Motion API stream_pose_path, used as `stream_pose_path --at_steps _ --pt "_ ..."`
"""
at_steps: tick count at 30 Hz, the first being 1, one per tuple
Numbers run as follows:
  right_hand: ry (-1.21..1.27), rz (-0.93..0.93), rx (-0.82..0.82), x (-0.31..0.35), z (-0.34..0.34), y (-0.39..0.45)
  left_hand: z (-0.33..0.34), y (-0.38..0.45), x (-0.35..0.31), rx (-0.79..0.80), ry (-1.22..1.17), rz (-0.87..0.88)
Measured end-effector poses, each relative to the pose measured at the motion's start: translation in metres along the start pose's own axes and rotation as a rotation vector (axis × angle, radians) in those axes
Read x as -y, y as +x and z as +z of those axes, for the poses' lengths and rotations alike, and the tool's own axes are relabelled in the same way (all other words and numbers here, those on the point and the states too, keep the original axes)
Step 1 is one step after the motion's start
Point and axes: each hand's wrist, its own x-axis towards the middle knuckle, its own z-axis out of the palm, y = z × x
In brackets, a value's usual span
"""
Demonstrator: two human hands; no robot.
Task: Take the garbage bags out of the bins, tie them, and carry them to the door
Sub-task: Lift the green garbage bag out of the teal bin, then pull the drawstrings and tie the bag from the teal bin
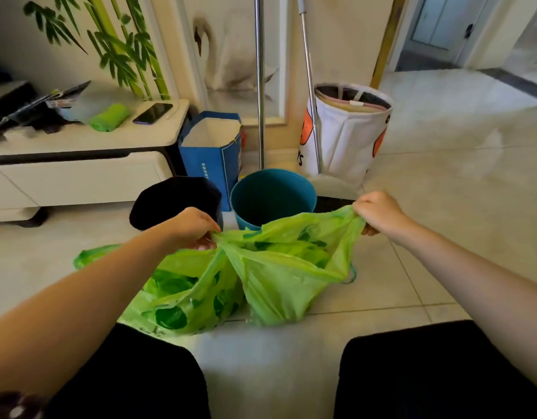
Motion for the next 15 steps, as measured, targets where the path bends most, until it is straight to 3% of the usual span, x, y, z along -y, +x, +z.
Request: stream_pose_path --at_steps 10,13,15 --pt "0.098 0.198 0.148 -0.011 0.015 0.012 0.002 0.021 0.027 0.166 0.729 -0.133" --pt "0.102 0.186 0.189 -0.009 0.02 0.012 0.007 0.024 0.021 0.081 0.994 0.092" --pt "0.116 0.183 0.211 -0.006 0.021 0.011 0.016 0.024 0.014 0.006 0.975 0.279"
